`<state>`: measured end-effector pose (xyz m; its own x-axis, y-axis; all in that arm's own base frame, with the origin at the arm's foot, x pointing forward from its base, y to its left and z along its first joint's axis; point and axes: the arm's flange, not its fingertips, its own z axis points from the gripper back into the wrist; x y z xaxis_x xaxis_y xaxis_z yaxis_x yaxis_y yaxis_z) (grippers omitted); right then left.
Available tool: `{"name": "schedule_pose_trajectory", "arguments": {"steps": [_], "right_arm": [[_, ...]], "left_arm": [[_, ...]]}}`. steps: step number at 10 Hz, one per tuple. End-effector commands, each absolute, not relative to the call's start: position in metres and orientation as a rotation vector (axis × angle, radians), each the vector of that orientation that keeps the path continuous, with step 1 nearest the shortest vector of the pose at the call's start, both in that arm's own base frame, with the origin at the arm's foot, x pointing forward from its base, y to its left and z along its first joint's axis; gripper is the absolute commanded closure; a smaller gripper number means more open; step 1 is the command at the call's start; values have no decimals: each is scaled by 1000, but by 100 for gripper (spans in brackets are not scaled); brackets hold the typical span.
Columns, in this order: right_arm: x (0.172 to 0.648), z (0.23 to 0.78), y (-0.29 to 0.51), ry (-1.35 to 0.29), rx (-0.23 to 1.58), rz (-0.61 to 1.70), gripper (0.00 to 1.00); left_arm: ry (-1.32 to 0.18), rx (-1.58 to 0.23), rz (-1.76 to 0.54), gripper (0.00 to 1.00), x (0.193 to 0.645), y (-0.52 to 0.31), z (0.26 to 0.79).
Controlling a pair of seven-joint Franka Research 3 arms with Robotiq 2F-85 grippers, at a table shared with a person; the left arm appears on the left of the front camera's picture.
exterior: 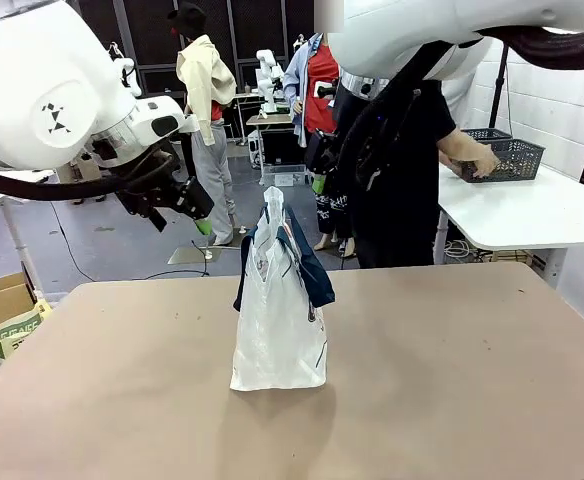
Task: Transfer purchased items from the store into the shopping bag.
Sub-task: Open the Reusable shopping bag in the center of the table.
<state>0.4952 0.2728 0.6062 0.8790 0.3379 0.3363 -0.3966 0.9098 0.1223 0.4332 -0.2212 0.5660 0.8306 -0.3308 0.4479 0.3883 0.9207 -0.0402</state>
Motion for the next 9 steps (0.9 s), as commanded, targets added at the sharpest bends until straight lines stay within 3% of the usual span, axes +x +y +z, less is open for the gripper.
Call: {"name": "schedule_pose_trajectory", "arguments": {"steps": [1,2,5,9], "right_arm": [[491,596,253,-323,207,349,0],[491,596,253,-323,207,349,0],[513,607,293,-257,229,301,0],[552,597,316,-199,304,287,0]], "left_arm": [[-450,-113,-386,0,428,-211,563],[-451,-132,-382,0,433,-221,566],[-267,-293,-218,0,437,-250,583],[-201,-359,-152,0,447,-262,582]]}}
